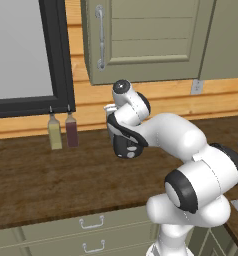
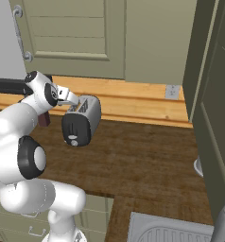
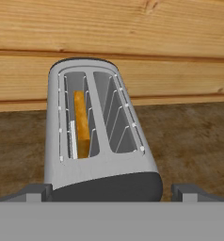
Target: Start the toaster. Once the lever pops up, take the bread to the plate on the dining counter.
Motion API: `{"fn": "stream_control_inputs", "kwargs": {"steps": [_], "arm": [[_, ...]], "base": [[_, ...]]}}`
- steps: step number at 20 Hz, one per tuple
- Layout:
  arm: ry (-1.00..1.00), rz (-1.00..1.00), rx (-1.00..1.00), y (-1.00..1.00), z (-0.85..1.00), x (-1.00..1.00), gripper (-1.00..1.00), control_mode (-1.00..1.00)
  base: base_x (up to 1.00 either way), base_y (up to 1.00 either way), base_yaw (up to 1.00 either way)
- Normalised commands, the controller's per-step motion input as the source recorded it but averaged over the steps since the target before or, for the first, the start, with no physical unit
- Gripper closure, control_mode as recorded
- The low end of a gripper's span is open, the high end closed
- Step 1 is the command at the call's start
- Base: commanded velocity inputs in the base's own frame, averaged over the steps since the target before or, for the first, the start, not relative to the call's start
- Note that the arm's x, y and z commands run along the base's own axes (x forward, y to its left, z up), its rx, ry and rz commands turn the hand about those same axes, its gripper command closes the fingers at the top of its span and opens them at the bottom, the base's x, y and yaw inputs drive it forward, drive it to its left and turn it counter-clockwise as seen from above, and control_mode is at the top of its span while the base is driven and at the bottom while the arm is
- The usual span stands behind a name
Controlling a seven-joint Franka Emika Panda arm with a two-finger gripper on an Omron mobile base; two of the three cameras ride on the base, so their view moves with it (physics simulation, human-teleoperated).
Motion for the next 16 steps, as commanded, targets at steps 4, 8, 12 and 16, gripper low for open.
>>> {"fn": "stream_control_inputs", "kwargs": {"steps": [4,8,12,16], "arm": [[0.00,0.00,0.00,0.00,0.00,0.00,-1.00,-1.00],[0.00,0.00,0.00,0.00,0.00,0.00,-1.00,-1.00],[0.00,0.00,0.00,0.00,0.00,0.00,-1.00,-1.00],[0.00,0.00,0.00,0.00,0.00,0.00,-1.00,-1.00]], "base": [[0.00,0.00,0.00],[0.00,0.00,0.00],[0.00,0.00,0.00],[0.00,0.00,0.00]]}}
